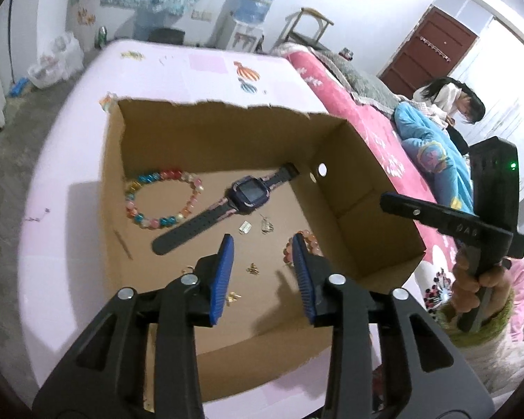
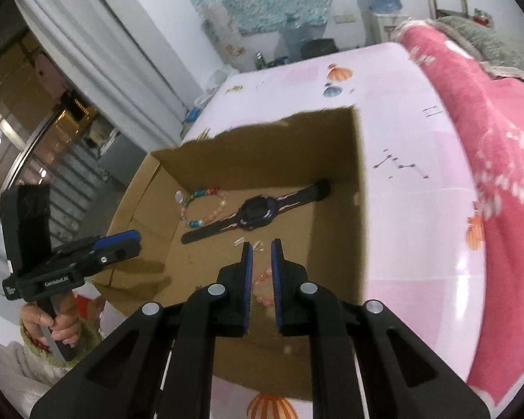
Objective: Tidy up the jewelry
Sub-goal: 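Lower the bracelet and charm into the box and open both grippers, then withdraw both open grippers up and away from the box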
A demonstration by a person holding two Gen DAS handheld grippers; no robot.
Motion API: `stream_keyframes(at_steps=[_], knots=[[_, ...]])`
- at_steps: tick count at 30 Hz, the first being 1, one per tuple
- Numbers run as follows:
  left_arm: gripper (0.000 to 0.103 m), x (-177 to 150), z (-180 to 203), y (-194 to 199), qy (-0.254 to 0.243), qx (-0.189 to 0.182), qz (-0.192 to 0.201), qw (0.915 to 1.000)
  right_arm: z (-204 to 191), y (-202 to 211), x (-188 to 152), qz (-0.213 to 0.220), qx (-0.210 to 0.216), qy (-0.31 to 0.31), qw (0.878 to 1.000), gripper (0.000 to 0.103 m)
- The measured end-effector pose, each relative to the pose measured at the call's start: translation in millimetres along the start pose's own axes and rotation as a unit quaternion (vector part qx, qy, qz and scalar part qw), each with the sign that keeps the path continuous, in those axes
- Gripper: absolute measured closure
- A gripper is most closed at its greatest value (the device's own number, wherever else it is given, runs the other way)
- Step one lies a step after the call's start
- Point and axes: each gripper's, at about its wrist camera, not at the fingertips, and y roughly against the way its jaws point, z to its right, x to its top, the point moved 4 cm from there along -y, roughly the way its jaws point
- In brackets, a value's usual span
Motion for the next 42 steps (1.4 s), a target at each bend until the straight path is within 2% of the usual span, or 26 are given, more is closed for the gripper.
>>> stream_keyframes(at_steps=[2,3,5,8,10,13,15,17,19,21,22,25,27,34,42], knots=[[0.057,-2,-1,14,-0.004,0.012,0.02,0.9997,4,11,0,0.016,-0.008,-0.008,1.0,0.07],[0.055,-2,-1,19,-0.006,0.018,0.028,0.9994,7,19,-1,0.03,-0.014,-0.012,0.999,0.067],[0.04,-4,-3,34,-0.008,0.031,0.049,0.9983,12,31,-2,0.048,-0.026,-0.02,0.998,0.059],[0.025,-9,-16,60,0.0,0.061,0.087,0.9944,25,43,-8,0.074,-0.046,-0.044,0.995,0.045],[0.019,-13,-28,66,0.013,0.076,0.096,0.9925,39,40,-16,0.072,-0.051,-0.074,0.993,0.044],[0.019,-24,-55,58,0.055,0.098,0.073,0.991,59,23,-32,0.04,-0.032,-0.123,0.991,0.044],[0.019,-35,-72,43,0.092,0.085,0.044,0.9912,67,10,-40,0.016,-0.014,-0.141,0.99,0.044],[0.019,-45,-80,28,0.119,0.057,0.018,0.9911,67,-5,-46,-0.011,0.012,-0.15,0.988,0.044],[0.02,-56,-81,13,0.146,0.009,-0.009,0.9892,63,-12,-51,-0.024,0.035,-0.151,0.988,0.043],[0.02,-60,-75,9,0.166,-0.041,-0.011,0.9852,58,-12,-50,-0.025,0.021,-0.135,0.99,0.043],[0.019,-61,-70,8,0.167,-0.054,-0.012,0.9844,56,-11,-50,-0.026,0.018,-0.132,0.991,0.043],[0.02,-61,-56,12,0.141,-0.016,0.001,0.9899,51,-8,-51,-0.029,0.008,-0.121,0.992,0.043],[0.02,-62,-50,15,0.134,-0.006,0.003,0.9909,48,-5,-53,-0.028,0.004,-0.118,0.993,0.043],[0.02,-76,-34,21,0.126,-0.013,-0.01,0.9919,50,14,-74,-0.024,0.0,-0.131,0.991,0.043],[0.019,-94,-27,28,0.11,-0.011,-0.005,0.9939,53,28,-98,-0.001,0.002,-0.144,0.99,0.043]])
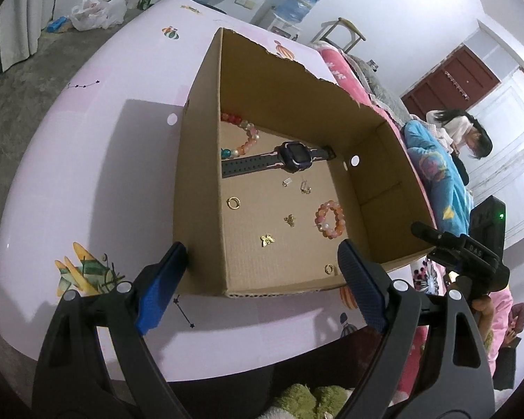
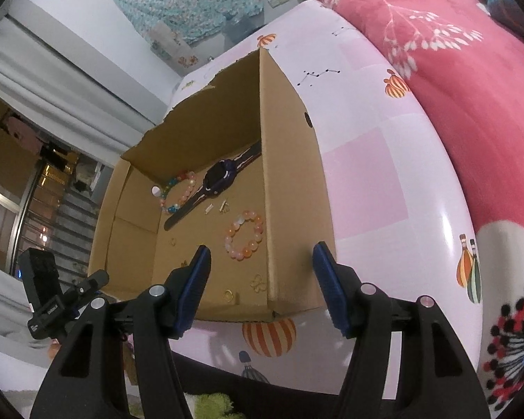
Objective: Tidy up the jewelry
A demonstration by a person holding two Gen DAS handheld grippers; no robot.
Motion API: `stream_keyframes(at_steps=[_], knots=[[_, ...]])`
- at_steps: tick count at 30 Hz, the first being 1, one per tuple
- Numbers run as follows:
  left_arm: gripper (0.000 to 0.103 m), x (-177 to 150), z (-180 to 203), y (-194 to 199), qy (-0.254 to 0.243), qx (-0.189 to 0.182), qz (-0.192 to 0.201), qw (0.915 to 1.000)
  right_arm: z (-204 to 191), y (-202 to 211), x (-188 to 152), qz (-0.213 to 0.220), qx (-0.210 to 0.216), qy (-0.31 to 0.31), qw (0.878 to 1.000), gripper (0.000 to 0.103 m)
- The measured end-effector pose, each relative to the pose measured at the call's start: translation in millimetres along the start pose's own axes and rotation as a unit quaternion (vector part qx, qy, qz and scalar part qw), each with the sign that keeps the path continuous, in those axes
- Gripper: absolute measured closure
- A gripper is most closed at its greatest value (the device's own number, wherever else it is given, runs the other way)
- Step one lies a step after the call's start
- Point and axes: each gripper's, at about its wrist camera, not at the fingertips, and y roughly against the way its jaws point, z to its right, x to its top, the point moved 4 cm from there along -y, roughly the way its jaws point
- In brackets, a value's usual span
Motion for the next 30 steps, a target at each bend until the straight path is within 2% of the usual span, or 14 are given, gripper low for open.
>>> stream_keyframes(at_steps=[3,5,6,9,11,13,16,18,21,24,26,28,30], knots=[[0.019,0,5,3,-0.019,0.016,0.014,0.9996,3,1,1,0.016,0.013,-0.012,1.0,0.043],[0.019,1,7,17,-0.042,0.054,0.038,0.997,8,10,-3,0.039,0.018,-0.021,0.999,0.043],[0.019,0,12,27,-0.059,0.077,0.062,0.9933,8,19,-5,0.059,0.01,-0.018,0.998,0.043],[0.016,-6,20,50,-0.077,0.113,0.103,0.9852,5,39,-16,0.093,-0.026,-0.005,0.995,0.042],[0.012,-10,25,62,-0.085,0.133,0.122,0.98,0,52,-26,0.112,-0.056,0.012,0.992,0.032],[0.011,-16,31,74,-0.092,0.146,0.134,0.9759,-7,64,-42,0.132,-0.097,0.043,0.985,0.027],[0.009,-24,37,87,-0.088,0.164,0.151,0.9708,-15,66,-62,0.133,-0.127,0.071,0.98,0.022],[0.009,-30,42,94,-0.089,0.17,0.165,0.9675,-19,65,-74,0.127,-0.132,0.085,0.979,0.02],[0.008,-38,48,98,-0.092,0.208,0.186,0.956,-31,57,-90,0.115,-0.139,0.113,0.977,0.017],[0.008,-47,55,95,-0.103,0.243,0.192,0.9453,-42,47,-96,0.107,-0.151,0.134,0.974,0.014],[0.008,-54,58,89,-0.112,0.266,0.184,0.9398,-48,45,-101,0.106,-0.147,0.142,0.973,0.013],[0.008,-59,59,82,-0.124,0.281,0.169,0.9365,-54,40,-105,0.106,-0.147,0.15,0.972,0.011],[0.008,-63,62,74,-0.14,0.284,0.149,0.9367,-61,35,-108,0.108,-0.154,0.157,0.97,0.01]])
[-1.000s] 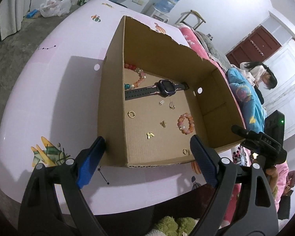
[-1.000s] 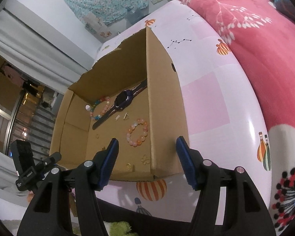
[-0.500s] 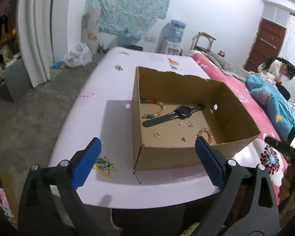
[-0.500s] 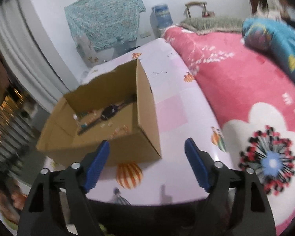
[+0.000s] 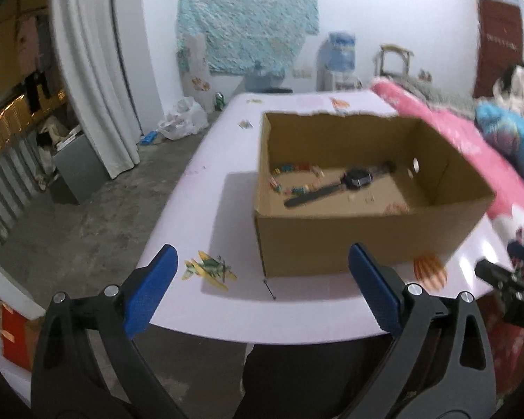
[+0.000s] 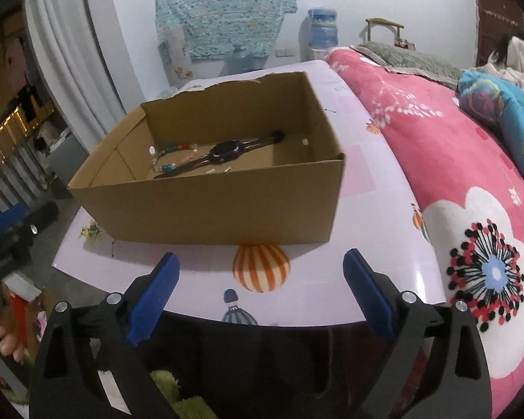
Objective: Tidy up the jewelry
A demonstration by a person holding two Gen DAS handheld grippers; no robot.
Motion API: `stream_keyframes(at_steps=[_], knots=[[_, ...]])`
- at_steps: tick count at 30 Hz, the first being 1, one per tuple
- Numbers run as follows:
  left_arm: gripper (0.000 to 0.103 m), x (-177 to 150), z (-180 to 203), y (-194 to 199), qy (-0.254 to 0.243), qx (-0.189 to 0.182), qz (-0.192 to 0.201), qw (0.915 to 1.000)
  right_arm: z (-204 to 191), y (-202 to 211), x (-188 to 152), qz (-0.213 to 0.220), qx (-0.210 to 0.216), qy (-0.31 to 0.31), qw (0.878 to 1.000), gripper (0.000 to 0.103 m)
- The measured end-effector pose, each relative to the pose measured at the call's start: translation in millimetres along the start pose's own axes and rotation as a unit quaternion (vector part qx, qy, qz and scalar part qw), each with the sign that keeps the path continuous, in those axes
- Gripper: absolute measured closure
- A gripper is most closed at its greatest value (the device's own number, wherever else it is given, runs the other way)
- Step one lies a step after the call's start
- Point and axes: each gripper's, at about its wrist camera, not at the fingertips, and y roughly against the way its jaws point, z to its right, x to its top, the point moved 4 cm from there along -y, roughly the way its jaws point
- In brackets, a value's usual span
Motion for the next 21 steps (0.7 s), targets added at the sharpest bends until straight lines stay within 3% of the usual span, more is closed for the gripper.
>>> stream_keyframes(at_steps=[9,21], knots=[[0.008,-12,9,-12,0.015,-0.003,-0.028,0.9995,-15,-4,-1,0.001,-0.038,0.012,0.999,0.008],[0.008,-20,15,-29,0.04,-0.018,-0.074,0.9963,-21,-12,4,-0.012,-0.038,0.018,0.999,0.008]])
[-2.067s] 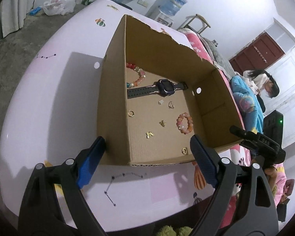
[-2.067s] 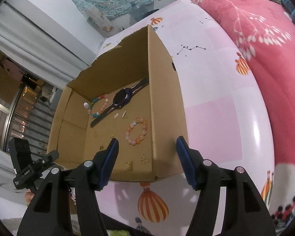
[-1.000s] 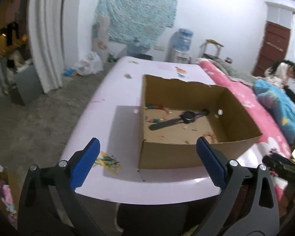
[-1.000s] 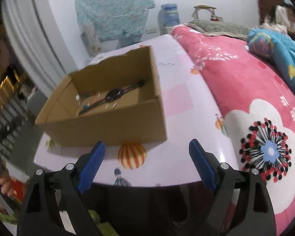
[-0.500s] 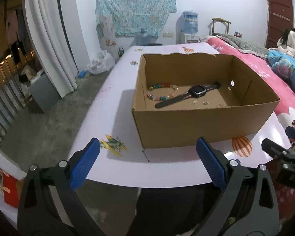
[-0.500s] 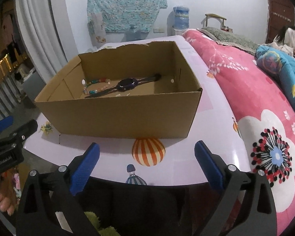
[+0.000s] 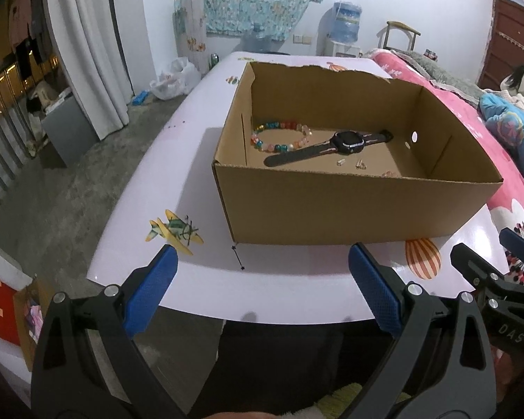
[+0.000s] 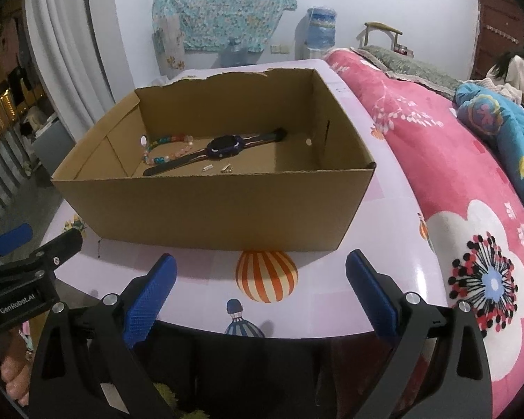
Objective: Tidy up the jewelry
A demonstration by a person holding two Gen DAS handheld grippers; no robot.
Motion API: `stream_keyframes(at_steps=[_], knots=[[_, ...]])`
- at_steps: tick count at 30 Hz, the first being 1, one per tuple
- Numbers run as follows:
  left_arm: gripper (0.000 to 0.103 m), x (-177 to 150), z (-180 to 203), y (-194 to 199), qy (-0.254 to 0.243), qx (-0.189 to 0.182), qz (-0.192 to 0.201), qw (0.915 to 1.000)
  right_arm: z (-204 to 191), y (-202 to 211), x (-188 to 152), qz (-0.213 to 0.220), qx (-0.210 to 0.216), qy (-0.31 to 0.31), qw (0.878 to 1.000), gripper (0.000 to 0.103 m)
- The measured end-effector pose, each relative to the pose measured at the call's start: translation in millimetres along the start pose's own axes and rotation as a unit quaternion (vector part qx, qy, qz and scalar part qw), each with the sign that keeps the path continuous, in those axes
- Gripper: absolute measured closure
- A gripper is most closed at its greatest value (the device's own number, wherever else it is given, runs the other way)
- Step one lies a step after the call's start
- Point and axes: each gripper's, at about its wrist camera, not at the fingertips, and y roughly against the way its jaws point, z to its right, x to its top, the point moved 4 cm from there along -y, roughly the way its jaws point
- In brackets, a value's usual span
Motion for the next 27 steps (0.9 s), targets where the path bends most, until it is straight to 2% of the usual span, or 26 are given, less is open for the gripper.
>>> stream_keyframes(at_steps=[27], knots=[[0.008,1.0,-2.9,-6.1,0.001,0.014,-0.019,0.9997,1.9,-0.2,-0.1,-0.008,-0.005,-0.008,1.0,0.008]])
